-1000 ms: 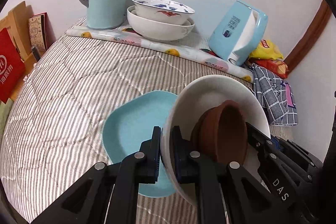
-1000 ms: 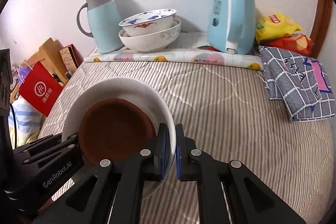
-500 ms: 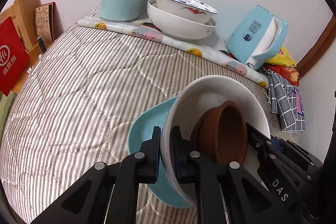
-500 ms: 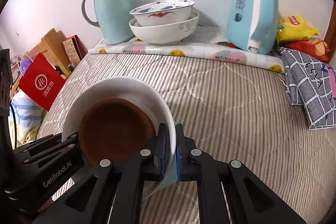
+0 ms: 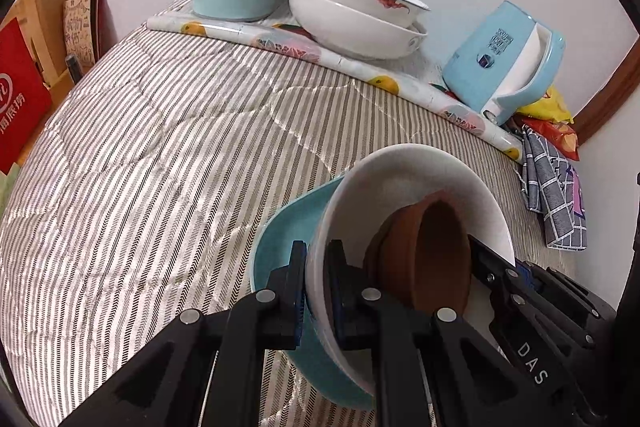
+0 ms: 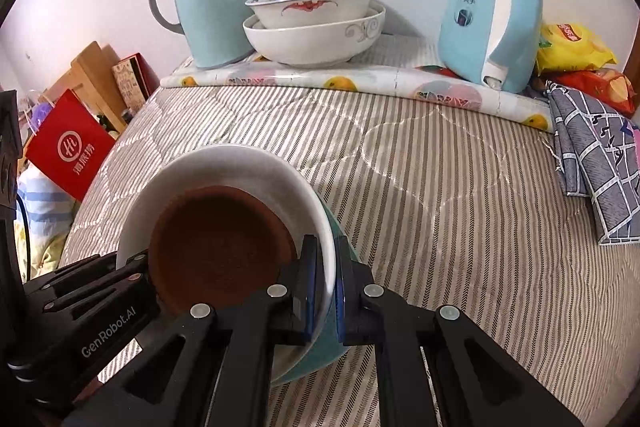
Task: Organize plates and bowls
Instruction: 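Lower the white bowl onto the light-blue plate with both grippers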
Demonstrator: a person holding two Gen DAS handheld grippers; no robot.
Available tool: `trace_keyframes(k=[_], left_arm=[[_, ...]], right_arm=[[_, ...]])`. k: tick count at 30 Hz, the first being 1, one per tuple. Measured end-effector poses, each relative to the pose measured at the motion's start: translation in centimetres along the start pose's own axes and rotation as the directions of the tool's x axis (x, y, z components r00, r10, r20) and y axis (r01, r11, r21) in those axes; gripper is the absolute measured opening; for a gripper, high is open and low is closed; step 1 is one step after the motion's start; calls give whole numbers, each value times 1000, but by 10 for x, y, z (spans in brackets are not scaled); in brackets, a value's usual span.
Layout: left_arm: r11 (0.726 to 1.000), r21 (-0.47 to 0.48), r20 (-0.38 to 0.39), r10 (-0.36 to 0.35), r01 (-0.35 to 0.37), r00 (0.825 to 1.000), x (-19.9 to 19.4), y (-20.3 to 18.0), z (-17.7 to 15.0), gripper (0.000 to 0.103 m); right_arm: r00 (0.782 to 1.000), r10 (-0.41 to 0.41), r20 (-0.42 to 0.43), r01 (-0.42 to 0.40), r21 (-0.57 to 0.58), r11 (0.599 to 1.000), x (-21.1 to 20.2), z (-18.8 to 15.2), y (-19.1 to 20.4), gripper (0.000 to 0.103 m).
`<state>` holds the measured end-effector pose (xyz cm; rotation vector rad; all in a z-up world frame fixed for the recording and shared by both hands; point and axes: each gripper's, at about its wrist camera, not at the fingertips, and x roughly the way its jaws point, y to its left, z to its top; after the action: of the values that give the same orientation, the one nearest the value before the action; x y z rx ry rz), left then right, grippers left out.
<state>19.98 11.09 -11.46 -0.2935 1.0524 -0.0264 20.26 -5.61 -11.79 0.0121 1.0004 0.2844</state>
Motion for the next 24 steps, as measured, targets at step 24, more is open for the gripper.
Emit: trace_keyframes(k=[24], left_arm=[[1000,18,23,-15,15,1000,7,5,-8,13]], right_arm=[[1000,16,-3,-16,-4,1000,11,-9,-2,9]])
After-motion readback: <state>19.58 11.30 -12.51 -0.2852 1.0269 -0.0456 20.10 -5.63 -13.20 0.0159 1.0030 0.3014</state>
